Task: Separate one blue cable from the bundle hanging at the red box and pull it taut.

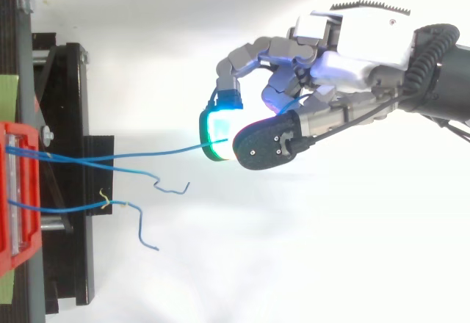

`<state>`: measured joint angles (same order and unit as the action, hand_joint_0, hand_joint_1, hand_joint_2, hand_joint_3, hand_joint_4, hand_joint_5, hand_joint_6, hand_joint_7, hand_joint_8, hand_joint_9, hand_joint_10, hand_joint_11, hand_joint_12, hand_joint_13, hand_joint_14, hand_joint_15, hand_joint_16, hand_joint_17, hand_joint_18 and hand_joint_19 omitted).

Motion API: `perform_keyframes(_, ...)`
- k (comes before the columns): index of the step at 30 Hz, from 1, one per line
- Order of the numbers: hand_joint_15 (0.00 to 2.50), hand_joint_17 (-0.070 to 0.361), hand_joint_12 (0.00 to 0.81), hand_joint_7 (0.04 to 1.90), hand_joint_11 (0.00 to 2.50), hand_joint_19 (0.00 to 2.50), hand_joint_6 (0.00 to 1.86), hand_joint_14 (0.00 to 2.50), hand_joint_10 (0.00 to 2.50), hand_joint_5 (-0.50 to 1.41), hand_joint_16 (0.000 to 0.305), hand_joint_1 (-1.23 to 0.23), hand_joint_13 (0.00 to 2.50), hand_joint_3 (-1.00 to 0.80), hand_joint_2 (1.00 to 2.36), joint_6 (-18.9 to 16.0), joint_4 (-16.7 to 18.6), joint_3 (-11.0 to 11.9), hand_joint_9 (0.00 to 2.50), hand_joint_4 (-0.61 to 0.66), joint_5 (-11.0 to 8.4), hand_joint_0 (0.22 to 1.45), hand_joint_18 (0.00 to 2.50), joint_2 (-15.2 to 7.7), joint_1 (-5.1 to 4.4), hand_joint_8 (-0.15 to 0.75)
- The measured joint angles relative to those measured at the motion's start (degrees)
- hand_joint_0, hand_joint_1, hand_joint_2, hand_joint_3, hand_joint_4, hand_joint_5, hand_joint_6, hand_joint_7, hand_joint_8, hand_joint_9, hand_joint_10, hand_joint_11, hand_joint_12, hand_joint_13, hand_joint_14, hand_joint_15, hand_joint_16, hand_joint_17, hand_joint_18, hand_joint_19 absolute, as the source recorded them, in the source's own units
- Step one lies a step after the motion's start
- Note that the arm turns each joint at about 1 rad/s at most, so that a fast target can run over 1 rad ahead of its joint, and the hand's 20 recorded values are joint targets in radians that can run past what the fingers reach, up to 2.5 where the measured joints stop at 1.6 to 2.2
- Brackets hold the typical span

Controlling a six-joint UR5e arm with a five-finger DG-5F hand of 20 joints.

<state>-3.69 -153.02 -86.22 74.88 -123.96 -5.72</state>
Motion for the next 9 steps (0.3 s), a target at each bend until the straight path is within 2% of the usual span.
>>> perform_keyframes(9,1.49,0.097,0.383,1.14,1.56,1.42,0.84,2.50,1.72,-0.18,0.043,-0.76,1.00,-0.01,1.02,-0.01,0.00,0.01,1.03,0.05,-0.02,0.66,1.46,0.03,0.00,0.307)
